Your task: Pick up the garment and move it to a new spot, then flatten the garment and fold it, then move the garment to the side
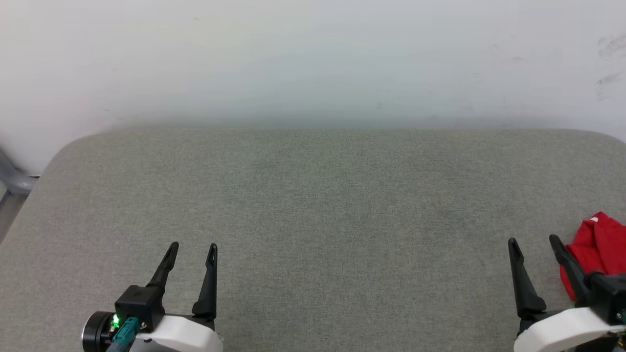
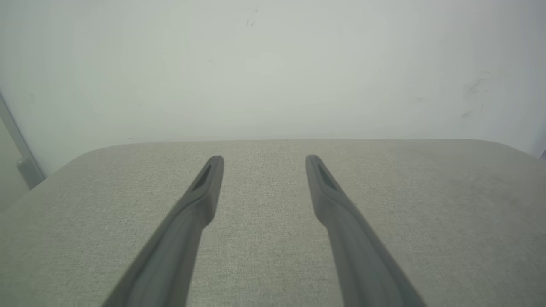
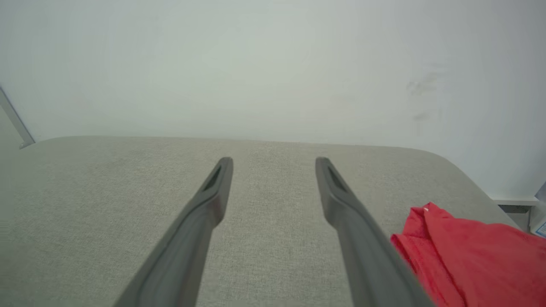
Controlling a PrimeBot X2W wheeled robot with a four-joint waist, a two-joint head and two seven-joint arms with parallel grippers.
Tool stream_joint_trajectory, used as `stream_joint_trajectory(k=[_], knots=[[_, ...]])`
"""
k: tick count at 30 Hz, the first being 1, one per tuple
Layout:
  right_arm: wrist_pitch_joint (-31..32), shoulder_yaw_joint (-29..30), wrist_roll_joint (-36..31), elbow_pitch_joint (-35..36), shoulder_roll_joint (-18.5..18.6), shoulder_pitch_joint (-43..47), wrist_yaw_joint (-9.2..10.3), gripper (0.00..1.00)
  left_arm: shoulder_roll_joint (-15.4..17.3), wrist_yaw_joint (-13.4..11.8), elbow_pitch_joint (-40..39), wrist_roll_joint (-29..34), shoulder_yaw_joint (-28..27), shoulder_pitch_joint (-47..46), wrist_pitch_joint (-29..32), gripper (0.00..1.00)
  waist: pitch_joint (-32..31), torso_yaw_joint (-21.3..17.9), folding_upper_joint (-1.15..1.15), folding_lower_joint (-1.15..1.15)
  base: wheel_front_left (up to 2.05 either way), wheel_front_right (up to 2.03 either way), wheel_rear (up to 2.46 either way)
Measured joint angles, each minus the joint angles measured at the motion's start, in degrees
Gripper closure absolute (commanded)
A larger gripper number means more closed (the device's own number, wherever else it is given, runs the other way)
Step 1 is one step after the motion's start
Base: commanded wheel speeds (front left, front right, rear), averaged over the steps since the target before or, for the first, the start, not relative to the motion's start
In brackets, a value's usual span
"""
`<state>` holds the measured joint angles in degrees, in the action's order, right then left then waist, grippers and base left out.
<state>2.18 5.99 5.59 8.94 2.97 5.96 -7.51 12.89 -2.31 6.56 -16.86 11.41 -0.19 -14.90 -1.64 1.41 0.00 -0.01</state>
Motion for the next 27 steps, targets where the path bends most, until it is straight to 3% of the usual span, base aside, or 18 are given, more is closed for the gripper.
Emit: stream_joint_trajectory(k=[26,27], knots=[[2.66,-0.67,1.07,3.03,-0.01,2.5,0.0,0.0,-0.09,-0.4,2.99,0.21,0.13,0.46,-0.02,0.0,-1.62,-1.09,0.0,0.01,0.0,0.0,0.0],[2.65,-0.74,1.08,2.85,-0.01,2.51,0.0,1.0,-0.16,-0.38,3.16,0.21,0.16,0.48,0.03,1.0,-1.62,-1.09,0.0,0.01,0.0,0.0,0.0]])
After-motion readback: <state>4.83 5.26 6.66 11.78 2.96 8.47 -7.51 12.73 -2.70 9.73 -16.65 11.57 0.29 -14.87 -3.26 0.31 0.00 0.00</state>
